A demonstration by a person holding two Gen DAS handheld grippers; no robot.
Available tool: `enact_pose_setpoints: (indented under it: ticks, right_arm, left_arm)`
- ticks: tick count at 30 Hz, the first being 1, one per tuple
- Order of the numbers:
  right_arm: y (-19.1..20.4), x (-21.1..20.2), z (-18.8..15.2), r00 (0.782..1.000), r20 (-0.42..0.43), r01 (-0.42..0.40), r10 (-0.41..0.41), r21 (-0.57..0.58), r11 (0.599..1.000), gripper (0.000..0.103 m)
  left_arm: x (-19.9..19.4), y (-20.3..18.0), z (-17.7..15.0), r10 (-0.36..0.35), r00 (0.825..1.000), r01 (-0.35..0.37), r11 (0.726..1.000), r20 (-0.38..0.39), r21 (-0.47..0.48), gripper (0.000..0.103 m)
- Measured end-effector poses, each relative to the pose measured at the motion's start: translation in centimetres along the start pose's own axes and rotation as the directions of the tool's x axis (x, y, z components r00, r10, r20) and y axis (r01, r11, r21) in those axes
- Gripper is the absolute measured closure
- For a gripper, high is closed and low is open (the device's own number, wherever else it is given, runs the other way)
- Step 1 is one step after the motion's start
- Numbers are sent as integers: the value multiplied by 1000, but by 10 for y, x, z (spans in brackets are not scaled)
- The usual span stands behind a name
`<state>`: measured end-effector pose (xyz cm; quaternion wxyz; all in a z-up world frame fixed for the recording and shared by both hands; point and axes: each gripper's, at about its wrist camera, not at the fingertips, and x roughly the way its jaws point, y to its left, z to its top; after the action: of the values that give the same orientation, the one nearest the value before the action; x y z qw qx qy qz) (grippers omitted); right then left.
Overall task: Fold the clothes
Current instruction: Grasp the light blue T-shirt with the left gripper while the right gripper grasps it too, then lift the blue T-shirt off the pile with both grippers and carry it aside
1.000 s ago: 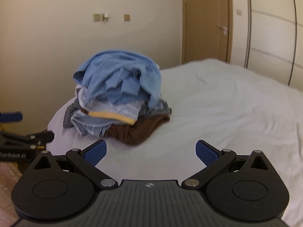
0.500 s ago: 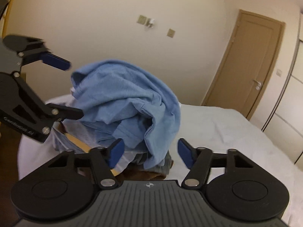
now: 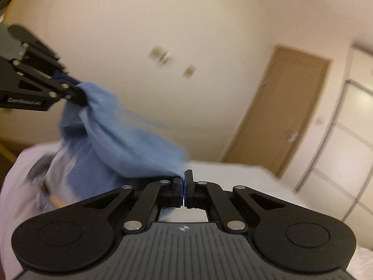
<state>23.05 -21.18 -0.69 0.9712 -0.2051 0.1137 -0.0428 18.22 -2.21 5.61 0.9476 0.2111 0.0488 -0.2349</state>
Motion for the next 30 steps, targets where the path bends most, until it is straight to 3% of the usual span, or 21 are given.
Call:
enact_pose_setpoints:
  ticks: [5,10,15,23,30]
  right_arm:
    - [-42,-79,18,987,96,131,-133,20,991,103]
    - [-76,-162,16,956,130,263,-264,25,965,103]
    - [-108,-235,10,912,140,385,-385,28,922,103]
    - [-142,-316,-20,840,101,534,-534,27,845,103]
    - [-160,-381,-49,755,58,654,-653,9,756,103]
  left_arm:
    - [-42,-24,54,-70,986,68,998,154,18,100]
    - [-75,-67,102,-194,946,185,981,261,59,100]
    - [-95,-111,148,-313,885,301,949,343,89,100]
    - [-92,-187,179,-490,797,476,869,354,133,100]
    - [-111,-229,190,-642,676,613,762,362,208,100]
